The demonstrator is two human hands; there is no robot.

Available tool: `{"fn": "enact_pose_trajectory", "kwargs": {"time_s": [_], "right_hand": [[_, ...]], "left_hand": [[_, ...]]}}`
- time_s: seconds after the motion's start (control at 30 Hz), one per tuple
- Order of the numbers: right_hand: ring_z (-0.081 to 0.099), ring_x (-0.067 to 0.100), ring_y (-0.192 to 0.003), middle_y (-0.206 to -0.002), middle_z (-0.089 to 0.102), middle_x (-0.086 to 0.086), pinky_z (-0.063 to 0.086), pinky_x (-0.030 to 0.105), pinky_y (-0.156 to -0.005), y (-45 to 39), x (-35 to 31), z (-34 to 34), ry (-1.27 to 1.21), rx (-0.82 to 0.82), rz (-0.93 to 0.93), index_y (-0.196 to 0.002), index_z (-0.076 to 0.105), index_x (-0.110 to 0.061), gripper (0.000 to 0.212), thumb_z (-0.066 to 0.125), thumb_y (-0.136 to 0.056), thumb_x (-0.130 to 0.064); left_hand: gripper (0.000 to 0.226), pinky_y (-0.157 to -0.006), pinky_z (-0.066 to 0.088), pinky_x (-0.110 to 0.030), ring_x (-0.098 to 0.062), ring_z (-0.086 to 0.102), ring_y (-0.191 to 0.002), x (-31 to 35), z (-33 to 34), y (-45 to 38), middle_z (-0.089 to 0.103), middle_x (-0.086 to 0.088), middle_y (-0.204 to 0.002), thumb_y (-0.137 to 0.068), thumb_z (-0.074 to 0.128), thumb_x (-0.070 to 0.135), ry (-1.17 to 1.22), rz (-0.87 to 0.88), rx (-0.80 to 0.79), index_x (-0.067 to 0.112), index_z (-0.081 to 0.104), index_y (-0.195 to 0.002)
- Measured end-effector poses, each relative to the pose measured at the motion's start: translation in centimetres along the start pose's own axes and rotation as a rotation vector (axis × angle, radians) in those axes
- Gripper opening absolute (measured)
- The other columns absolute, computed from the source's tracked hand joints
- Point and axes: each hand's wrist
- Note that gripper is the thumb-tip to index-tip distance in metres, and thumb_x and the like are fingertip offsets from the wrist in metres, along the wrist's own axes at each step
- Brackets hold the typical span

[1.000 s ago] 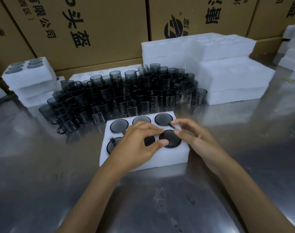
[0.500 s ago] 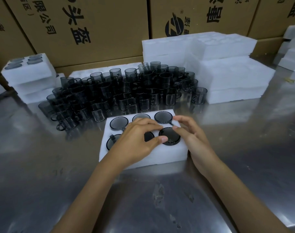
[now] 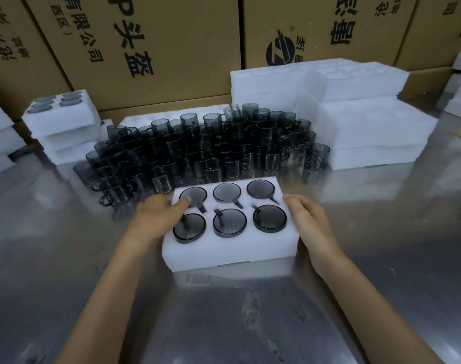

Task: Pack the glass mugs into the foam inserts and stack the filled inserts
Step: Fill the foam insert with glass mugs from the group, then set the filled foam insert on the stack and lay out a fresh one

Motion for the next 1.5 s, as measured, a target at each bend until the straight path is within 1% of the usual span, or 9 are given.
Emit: {"fn": "enact_pose_trajectory", "kwargs": {"time_s": [0.13, 0.3, 0.5, 0.67, 0.87, 1.03, 1.27, 1.4, 1.5], "right_hand": [[0.069, 0.013, -0.102, -0.104, 0.075, -0.007, 0.054, 0.034, -0.087, 1.1, -0.2, 0.5, -0.131, -0.005, -0.09, -0.102, 0.073, -0.029, 0.015, 0.059, -0.096, -0.026], [0.061, 0.01, -0.122, -0.131, 0.066, -0.011, 0.048, 0.036, -0.1, 1.1, -0.3, 0.6, -0.305, -0.161, -0.166, -0.131, 0.063, -0.033, 0.043, 0.058, -0.089, -0.038], [0.063, 0.003, -0.112, -0.118, 0.07, -0.018, 0.052, 0.035, -0.084, 0.6, 0.5, 1.5, -0.167, -0.116, -0.22, -0.118, 0.069, -0.038, 0.037, 0.044, -0.093, -0.049], [0.063, 0.017, -0.096, -0.101, 0.066, -0.003, 0.05, 0.04, -0.094, -0.9, 1.7, 4.3, 0.214, -0.038, -0.287, -0.101, 0.066, -0.024, 0.019, 0.047, -0.102, -0.019], [0.061, 0.015, -0.073, -0.079, 0.065, -0.006, 0.042, 0.028, -0.061, -3.5, 1.5, 6.7, 0.302, 0.041, -0.239, -0.097, 0.061, -0.028, 0.018, 0.047, -0.101, -0.019], [0.064, 0.015, -0.083, -0.081, 0.067, -0.008, 0.053, 0.041, -0.077, -4.8, 1.9, 6.9, 0.401, 0.015, -0.233, -0.095, 0.06, -0.033, 0.017, 0.044, -0.101, -0.028], [0.064, 0.015, -0.095, -0.088, 0.069, -0.009, 0.052, 0.044, -0.087, -5.6, 1.9, 6.9, 0.453, -0.004, -0.201, -0.086, 0.063, -0.032, 0.021, 0.046, -0.099, -0.032], [0.062, 0.014, -0.094, -0.083, 0.067, -0.011, 0.05, 0.041, -0.088, -5.4, 1.6, 6.8, 0.48, 0.007, -0.228, -0.082, 0.064, -0.03, 0.022, 0.048, -0.097, -0.029], [0.063, 0.014, -0.092, -0.078, 0.065, -0.01, 0.049, 0.042, -0.091, -5.3, 1.5, 6.8, 0.459, 0.006, -0.24, -0.078, 0.064, -0.026, 0.024, 0.049, -0.096, -0.025]], "left_hand": [[0.035, -0.069, 0.051, -0.031, -0.015, 0.066, -0.089, -0.3, -0.2, -0.1, 0.063, 0.005, -0.099, -0.09, 0.063, 0.053, 0.304, 0.012, -0.069, 0.027, 0.057, -0.112], [0.037, -0.071, 0.058, -0.021, 0.0, 0.068, -0.104, -1.0, 0.1, -0.4, 0.069, 0.024, -0.116, -0.085, 0.069, 0.053, 0.724, 0.246, -0.265, 0.064, 0.054, -0.117], [0.036, -0.069, 0.06, -0.034, -0.019, 0.072, -0.102, -1.6, -1.5, -2.2, 0.072, 0.004, -0.117, -0.094, 0.065, 0.037, 1.084, 0.12, -0.006, 0.038, 0.059, -0.129], [0.03, -0.079, 0.06, -0.044, -0.025, 0.071, -0.105, -0.8, -6.1, -5.2, 0.073, -0.006, -0.118, -0.097, 0.056, 0.027, 1.524, 0.131, 0.104, 0.022, 0.063, -0.126], [0.064, -0.065, 0.06, -0.038, -0.023, 0.068, -0.1, 1.1, -14.8, -13.6, 0.057, -0.002, -0.135, -0.095, 0.064, 0.035, 1.725, 0.061, 0.544, 0.029, 0.027, -0.146], [0.088, -0.086, 0.059, -0.041, -0.021, 0.058, -0.096, -0.3, -18.8, -20.4, 0.046, -0.008, -0.144, -0.093, 0.067, 0.037, 1.735, -0.121, 0.846, 0.026, 0.007, -0.156], [0.093, -0.105, 0.045, -0.031, -0.021, 0.043, -0.133, -4.5, -18.7, -25.5, 0.032, 0.001, -0.152, -0.093, 0.065, 0.027, 1.274, -0.15, 0.487, 0.029, -0.001, -0.159], [0.097, -0.097, 0.053, -0.035, -0.028, 0.051, -0.125, -6.2, -19.6, -25.0, 0.028, -0.01, -0.157, -0.093, 0.066, 0.02, 1.233, -0.148, 0.472, 0.031, -0.005, -0.158], [0.07, -0.078, 0.061, -0.033, -0.026, 0.056, -0.111, -5.3, -19.6, -23.3, 0.037, -0.015, -0.145, -0.092, 0.069, 0.021, 1.393, -0.142, 0.437, 0.024, 0.028, -0.149]]}}
Point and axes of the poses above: each hand's wrist, its own y-axis away from the middle knuckle, its own z-axis out of the palm, x = y × z
